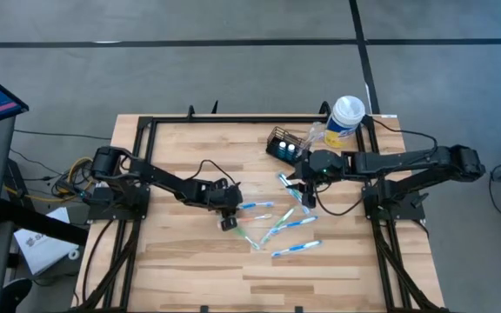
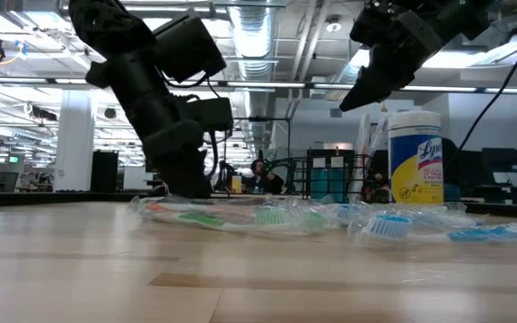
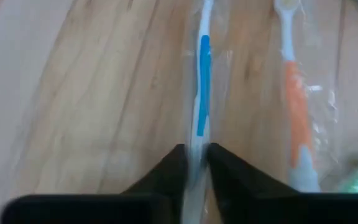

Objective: Pick & Place toothbrushing station
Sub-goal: Put the blue toothbrush into the mesh organizer

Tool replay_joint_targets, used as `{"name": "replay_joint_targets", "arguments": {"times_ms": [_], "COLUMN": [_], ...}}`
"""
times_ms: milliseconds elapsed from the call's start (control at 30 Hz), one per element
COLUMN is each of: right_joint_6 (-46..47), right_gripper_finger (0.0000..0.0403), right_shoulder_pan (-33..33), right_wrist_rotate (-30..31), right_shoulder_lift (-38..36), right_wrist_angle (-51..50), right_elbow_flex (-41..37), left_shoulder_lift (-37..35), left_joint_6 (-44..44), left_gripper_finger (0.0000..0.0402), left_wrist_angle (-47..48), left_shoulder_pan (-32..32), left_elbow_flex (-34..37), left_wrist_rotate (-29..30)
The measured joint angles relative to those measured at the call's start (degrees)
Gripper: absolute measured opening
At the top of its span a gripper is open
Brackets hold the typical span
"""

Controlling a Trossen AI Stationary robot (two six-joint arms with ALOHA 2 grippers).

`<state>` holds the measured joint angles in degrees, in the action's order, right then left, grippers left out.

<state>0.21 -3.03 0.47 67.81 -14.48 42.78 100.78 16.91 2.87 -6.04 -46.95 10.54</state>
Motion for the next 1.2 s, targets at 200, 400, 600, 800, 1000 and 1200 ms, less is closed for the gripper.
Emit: {"name": "replay_joint_targets", "arguments": {"times_ms": [200, 400, 600, 800, 1000, 1200], "right_joint_6": [0.7, 0.9, 0.9, 0.9, 0.8, 0.4], "right_gripper_finger": [0.0106, 0.0093, 0.0092, 0.0092, 0.0093, 0.0093], "right_shoulder_pan": [-0.5, -1.4, -1.4, -1.1, -1.1, -1.3], "right_wrist_rotate": [0.0, 0.0, -0.4, -0.4, -0.4, -0.5], "right_shoulder_lift": [0.0, 0.0, 0.0, 0.0, 0.0, 0.0], "right_wrist_angle": [0.0, 0.2, 1.1, 2.0, 8.0, 18.2], "right_elbow_flex": [0.0, 0.0, 0.0, 0.0, 0.0, 0.0], "left_shoulder_lift": [-1.8, -3.8, -9.6, -15.7, -19.2, -20.3], "left_joint_6": [0.1, 0.1, -0.1, -0.4, -4.7, -10.2], "left_gripper_finger": [0.0013, 0.0008, 0.0008, 0.0007, 0.0007, 0.0007], "left_wrist_angle": [-0.5, -3.3, -4.2, -5.8, -11.6, -21.4], "left_shoulder_pan": [0.0, 0.0, 0.0, 0.0, 0.0, -0.2], "left_elbow_flex": [0.0, -0.1, -0.1, -0.1, -0.1, -0.2], "left_wrist_rotate": [3.2, 8.7, 14.4, 17.2, 17.0, 14.8]}}
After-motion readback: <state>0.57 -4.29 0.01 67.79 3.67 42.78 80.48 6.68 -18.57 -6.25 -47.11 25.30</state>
